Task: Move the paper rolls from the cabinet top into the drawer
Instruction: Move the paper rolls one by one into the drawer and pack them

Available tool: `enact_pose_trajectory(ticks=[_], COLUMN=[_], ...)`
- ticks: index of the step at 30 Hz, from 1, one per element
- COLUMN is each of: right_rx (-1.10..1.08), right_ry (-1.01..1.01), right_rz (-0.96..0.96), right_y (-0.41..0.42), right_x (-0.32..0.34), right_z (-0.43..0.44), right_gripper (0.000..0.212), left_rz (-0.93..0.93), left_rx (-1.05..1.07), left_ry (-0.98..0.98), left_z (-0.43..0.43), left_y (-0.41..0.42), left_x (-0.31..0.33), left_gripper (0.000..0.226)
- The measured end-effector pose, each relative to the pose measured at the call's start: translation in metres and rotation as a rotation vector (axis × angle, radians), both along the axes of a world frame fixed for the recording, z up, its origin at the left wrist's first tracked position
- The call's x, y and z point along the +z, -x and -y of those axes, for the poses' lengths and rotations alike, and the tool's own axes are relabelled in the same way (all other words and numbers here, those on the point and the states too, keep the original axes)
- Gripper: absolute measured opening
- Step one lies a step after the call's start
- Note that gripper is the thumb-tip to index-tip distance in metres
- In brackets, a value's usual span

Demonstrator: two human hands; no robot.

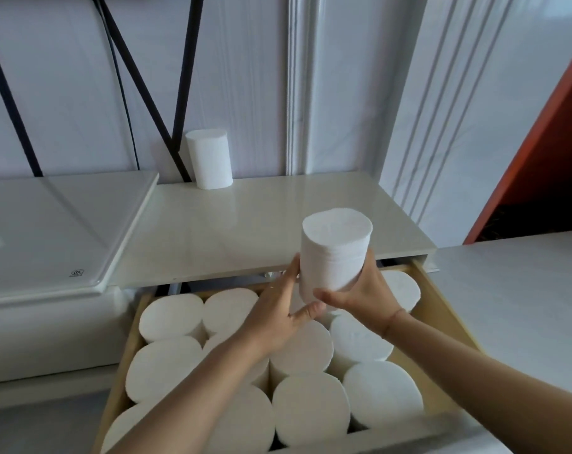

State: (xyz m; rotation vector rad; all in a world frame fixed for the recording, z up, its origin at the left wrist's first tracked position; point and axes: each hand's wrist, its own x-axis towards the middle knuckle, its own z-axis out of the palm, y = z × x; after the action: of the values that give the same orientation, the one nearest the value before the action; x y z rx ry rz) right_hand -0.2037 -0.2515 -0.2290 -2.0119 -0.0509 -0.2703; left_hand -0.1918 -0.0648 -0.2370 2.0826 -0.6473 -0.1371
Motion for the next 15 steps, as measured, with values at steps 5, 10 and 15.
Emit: enact_pose_trajectory(ticks=[5,10,15], right_rx=[0.092,0.295,0.516], right_ry=[0.044,0.016,-0.267], right_rz=[-0.125,-0.25,-0.325], right_y=[0.03,0.03,0.039], right_x=[-0.007,0.012,0.042], right_z=[0.027,0.05,0.072], right_gripper=[0.117,0.095,0.089], left_rz=[-0.086,-0.16,-0.123], left_rx=[-0.011,0.025,0.046], left_ry=[0.105,0.197,0.199], left_z=[0.03,0.044,0.064], left_y=[0.016,0.023,0.034], left_x=[-0.009,-0.008,-0.005], left_gripper=[0.088,0.073,0.076])
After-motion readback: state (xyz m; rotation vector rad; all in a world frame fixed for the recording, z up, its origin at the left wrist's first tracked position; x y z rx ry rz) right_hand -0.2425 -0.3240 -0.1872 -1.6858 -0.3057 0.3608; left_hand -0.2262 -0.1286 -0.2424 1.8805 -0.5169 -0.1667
